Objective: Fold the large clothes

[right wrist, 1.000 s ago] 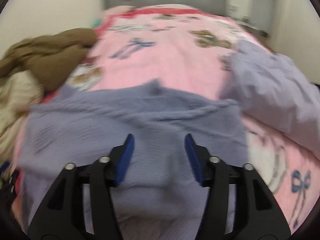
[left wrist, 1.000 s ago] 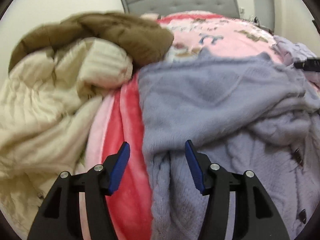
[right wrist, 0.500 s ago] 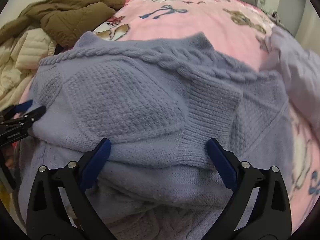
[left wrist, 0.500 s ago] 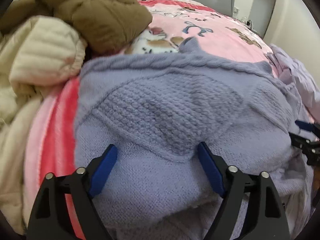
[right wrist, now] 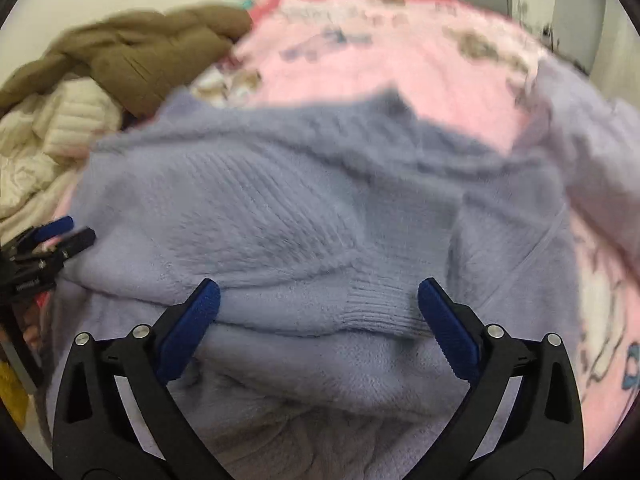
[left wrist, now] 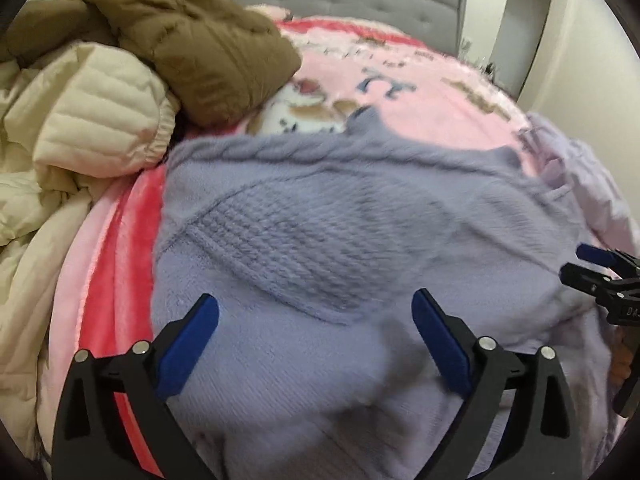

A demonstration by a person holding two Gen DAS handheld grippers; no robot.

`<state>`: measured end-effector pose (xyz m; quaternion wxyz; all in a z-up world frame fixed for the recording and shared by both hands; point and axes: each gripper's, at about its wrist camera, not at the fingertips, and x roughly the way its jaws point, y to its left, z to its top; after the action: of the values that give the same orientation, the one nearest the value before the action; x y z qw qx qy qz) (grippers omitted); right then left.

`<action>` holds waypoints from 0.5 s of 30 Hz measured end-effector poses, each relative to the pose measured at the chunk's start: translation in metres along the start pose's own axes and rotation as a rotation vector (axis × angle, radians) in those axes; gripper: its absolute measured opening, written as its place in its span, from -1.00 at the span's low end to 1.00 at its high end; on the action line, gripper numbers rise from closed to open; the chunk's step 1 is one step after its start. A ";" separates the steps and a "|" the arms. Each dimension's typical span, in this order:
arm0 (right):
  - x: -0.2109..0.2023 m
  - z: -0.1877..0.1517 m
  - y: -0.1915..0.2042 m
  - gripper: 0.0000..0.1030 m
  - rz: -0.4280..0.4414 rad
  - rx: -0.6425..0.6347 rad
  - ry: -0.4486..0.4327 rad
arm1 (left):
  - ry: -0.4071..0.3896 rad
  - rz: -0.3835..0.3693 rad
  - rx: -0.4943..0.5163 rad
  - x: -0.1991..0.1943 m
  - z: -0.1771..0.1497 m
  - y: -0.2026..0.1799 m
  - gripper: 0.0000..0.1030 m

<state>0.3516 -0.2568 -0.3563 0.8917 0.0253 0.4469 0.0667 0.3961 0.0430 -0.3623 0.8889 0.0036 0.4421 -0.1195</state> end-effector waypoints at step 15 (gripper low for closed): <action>0.039 -0.036 0.017 0.85 -0.011 -0.054 0.115 | 0.101 -0.007 0.020 0.027 -0.034 -0.011 0.91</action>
<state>0.3442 -0.2354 -0.4074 0.8654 -0.0052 0.4955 0.0751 0.3826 0.0308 -0.4030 0.8651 0.0169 0.4851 -0.1266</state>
